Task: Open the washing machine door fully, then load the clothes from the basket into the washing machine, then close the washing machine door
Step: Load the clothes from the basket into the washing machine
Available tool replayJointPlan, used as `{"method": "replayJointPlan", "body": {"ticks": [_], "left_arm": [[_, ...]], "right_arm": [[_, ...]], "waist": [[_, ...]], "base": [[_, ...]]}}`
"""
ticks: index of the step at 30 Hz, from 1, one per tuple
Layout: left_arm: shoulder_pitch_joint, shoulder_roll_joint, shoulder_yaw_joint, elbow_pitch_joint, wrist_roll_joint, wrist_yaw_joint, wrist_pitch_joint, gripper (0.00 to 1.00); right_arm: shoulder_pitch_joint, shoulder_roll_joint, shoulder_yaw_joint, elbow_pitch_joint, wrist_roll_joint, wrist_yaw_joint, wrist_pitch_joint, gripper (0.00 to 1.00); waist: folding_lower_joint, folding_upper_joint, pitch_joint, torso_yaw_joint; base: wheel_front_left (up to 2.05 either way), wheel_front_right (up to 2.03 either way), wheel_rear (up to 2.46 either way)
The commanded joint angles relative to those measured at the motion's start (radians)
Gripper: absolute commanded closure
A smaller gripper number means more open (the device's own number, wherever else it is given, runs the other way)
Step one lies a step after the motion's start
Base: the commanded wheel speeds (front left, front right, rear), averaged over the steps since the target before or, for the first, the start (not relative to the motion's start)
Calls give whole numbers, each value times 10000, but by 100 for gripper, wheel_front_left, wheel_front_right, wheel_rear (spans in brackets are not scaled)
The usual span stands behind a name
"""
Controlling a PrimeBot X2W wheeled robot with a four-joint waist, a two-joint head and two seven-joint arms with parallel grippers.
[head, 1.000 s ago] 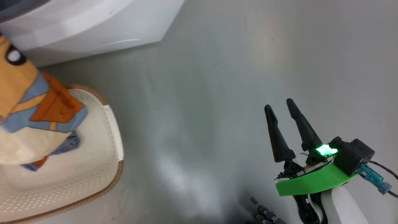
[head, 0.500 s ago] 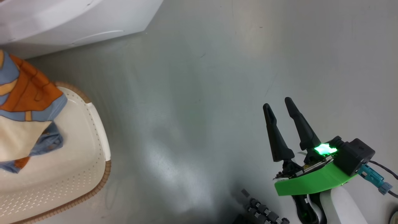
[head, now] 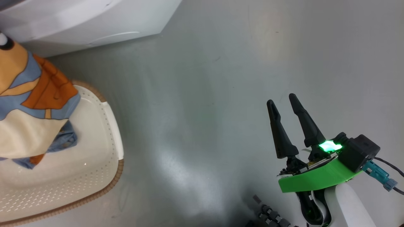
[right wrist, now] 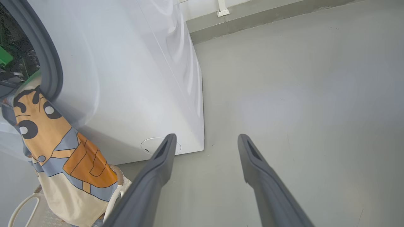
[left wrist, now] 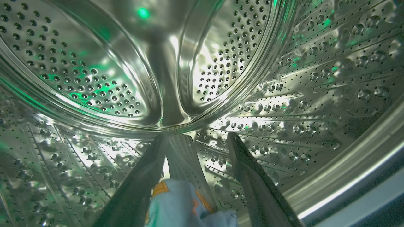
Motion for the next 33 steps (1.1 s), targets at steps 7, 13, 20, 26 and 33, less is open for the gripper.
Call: {"method": "replayJointPlan", "body": {"ticks": [7,13,20,26,33], "left_arm": [[692,268,67,-540,-113,-29,-307,0],[1326,298,227,-1391,-6,2,-470,0],[2559,589,648,-2937,27,278,-502,0],[3924,1061,1305,-4462,47,607,-505,0],[6310,1478,2833,-6455,165,891,-506,0]], "right_arm": [[47,-62,20,-91,-191,27,-48,0],[-43,-62,-42,3,-279,27,-48,0],[-36,-62,-108,98,-321,27,-48,0],[-124,-62,-168,154,-312,27,-48,0],[-58,-62,-272,62,-268,27,-48,0]], "waist": [[0,0,-200,472],[0,0,-388,829],[0,0,-620,1068],[0,0,-760,1109],[0,0,-788,1119]], "base": [[0,0,0],[0,0,0],[0,0,0],[0,0,0],[0,0,0]]}}
